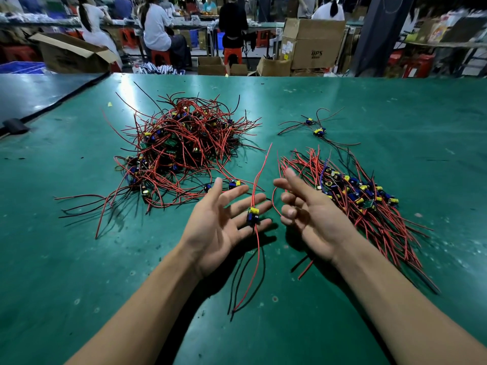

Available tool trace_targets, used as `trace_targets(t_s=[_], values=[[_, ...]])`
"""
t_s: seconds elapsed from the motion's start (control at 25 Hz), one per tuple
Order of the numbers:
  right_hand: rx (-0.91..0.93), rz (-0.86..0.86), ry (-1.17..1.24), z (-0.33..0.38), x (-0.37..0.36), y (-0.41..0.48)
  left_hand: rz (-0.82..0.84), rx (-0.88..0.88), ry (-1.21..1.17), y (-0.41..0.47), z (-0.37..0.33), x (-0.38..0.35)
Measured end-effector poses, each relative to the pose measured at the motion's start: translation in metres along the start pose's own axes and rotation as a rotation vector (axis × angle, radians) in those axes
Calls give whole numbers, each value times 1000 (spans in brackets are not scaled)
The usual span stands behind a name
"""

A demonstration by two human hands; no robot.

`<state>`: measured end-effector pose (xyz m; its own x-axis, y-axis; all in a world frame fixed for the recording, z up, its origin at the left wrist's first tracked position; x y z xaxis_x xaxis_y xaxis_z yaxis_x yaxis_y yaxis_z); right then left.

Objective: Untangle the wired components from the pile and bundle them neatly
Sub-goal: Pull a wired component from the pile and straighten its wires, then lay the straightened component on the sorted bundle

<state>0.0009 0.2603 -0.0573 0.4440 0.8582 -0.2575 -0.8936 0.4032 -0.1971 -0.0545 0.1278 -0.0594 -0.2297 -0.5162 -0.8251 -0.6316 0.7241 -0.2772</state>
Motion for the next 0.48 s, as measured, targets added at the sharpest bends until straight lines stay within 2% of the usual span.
trace_targets(t_s=[0.08, 0.24, 0.32, 0.48], values=[[167, 18, -266, 6, -10, -9, 14, -12, -30, 0, -3, 0], [504, -116, -933, 11, -27, -26, 78, -13, -86, -2, -6, -5], [571, -171, -1046, 12, -30, -29, 92, -13, -88, -4, -6, -7], [602, -275, -1006, 20, -20, -28, 47, -35, -40, -1, -4, -4]])
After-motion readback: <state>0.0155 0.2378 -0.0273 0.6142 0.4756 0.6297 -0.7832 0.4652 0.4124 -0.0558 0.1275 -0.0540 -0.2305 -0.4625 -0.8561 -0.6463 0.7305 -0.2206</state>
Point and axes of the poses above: each hand's wrist, its own y-axis towards the middle knuckle, its own x-axis out of the back of the hand, z = x × y, the point moved 7 cm from there along y, towards the middle knuckle, and after that the axes turned 13 degrees about -y, right-handed, at the moved point
